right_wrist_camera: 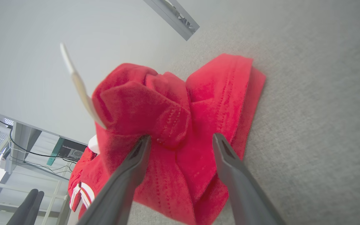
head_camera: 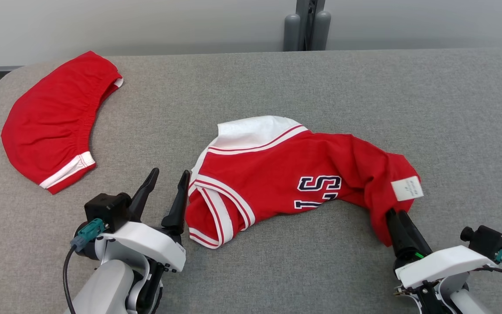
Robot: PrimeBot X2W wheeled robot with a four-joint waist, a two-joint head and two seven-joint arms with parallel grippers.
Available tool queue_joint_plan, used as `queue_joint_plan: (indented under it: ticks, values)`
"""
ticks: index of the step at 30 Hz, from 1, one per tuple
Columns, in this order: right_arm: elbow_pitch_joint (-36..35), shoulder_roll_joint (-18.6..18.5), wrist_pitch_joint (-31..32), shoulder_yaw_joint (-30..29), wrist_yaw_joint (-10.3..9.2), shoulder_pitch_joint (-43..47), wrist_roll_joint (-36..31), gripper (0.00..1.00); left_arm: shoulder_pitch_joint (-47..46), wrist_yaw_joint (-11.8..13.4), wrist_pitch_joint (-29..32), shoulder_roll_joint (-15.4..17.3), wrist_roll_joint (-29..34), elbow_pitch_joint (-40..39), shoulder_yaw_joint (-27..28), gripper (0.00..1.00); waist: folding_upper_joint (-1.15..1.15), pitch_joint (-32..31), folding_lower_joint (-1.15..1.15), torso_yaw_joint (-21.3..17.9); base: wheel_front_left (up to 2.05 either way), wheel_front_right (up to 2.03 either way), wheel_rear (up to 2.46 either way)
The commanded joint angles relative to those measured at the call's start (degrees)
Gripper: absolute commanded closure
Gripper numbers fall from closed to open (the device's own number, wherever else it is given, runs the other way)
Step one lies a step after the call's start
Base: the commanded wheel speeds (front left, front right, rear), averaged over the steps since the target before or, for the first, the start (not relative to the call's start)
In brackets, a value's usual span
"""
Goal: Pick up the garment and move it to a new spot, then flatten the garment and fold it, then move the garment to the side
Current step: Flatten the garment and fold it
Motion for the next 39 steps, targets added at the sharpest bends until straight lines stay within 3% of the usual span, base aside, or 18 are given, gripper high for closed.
queue_joint_plan:
  ticks: [1, 17, 18, 19, 20, 21, 28, 39]
  values:
    - [-1.46, -0.58, -0.06, 0.03, 0.04, -0.42, -0.08, 0.00, -1.00, 0.28, -0.17, -0.08, -0.30, -0.09, -0.01, 0.00, 0.00, -0.05, 0.00, 0.18, 0.00, 0.00, 0.00]
    - [-2.71, -0.77, -0.06, 4.56, 0.04, -1.20, -3.73, 0.00, -1.11, 0.12, -0.51, -0.35, -0.67, 0.29, -0.23, 0.00, 0.00, -0.37, 0.00, 1.15, 0.00, 0.00, 0.00]
    - [-2.24, -0.93, -0.06, 4.65, 0.04, -1.27, -4.17, 0.22, -1.07, 0.14, -0.55, -0.37, -0.67, 0.32, -0.28, 0.00, 0.00, -0.43, 0.00, 1.26, 0.00, 0.00, 0.00]
    - [-1.97, -0.95, -0.06, 4.55, 0.04, -1.47, -4.49, 0.59, -1.03, 0.17, -0.59, -0.39, -0.66, 0.32, -0.31, 0.00, 0.00, -0.48, 0.00, 1.37, 0.00, 0.00, 0.00]
    - [-1.84, -0.85, -0.06, 4.37, 0.04, -1.58, -4.66, 0.83, -0.97, 0.21, -0.61, -0.42, -0.68, 0.32, -0.32, 0.00, 0.00, -0.52, 0.00, 1.46, 0.00, 0.00, 0.00]
    - [-1.86, -0.81, -0.06, 4.06, 0.04, -1.62, -4.78, 1.00, -0.89, 0.25, -0.64, -0.40, -0.71, 0.32, -0.30, 0.00, 0.00, -0.59, 0.00, 1.52, 0.00, 0.00, 0.00]
    - [-4.03, -1.52, -0.06, -0.54, 0.04, 0.00, -7.23, 1.00, -0.24, 0.52, -0.86, -0.28, -0.88, 0.08, 0.08, 0.00, 0.00, -1.03, 0.00, 1.33, 0.00, 0.00, 0.00]
    - [-6.72, -5.95, -0.06, -12.75, 0.03, 3.12, -12.41, 1.00, 0.64, 0.77, -0.94, -0.14, -0.88, -0.42, 0.10, 0.00, 0.00, -2.02, 0.00, -0.11, 0.00, 0.00, 0.00]
